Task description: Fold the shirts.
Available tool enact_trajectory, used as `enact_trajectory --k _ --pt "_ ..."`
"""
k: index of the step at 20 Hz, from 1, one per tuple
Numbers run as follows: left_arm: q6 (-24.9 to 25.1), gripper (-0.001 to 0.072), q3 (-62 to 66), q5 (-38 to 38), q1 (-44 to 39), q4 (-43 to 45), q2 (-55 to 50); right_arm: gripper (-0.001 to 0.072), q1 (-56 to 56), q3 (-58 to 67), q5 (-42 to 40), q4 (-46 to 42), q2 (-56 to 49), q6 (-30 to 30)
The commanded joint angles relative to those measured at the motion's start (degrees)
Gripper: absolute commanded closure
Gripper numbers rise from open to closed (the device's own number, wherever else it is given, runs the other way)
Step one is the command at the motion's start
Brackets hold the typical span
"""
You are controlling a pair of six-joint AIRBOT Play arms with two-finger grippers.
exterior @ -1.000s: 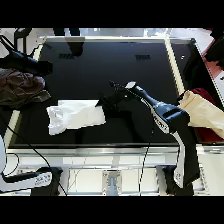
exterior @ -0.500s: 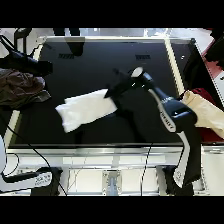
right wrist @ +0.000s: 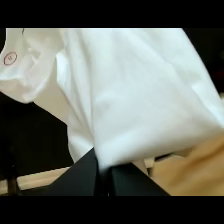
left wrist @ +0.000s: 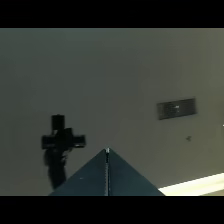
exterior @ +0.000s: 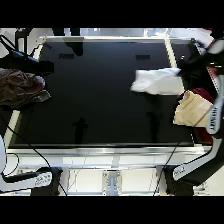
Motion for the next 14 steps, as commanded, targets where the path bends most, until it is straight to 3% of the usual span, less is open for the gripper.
enact_trajectory --k 1,7,12,13,14 --pt "0.0 0.0695 0.0 0.0 0.0 -3.3 0.0 0.0694 -13.4 0.0 10.0 -5.6 2.3 0.3" --pt "0.0 0.0695 0.0 0.0 -0.7 -3.4 0.0 0.0694 -24.0 -0.8 15.9 -19.5 8.3 -2.2" --pt "0.0 0.0696 0.0 0.2 -2.1 -3.4 0.0 0.0688 -26.7 -10.8 15.8 -21.7 12.2 -4.5" --pt "0.0 0.0695 0.0 0.2 -2.5 -3.4 0.0 0.0541 -26.5 -13.2 15.9 -18.8 12.2 -4.5" --pt "0.0 0.0695 0.0 0.2 -2.8 -3.4 0.0 0.0294 -26.2 -15.4 16.0 -16.5 12.3 -4.5"
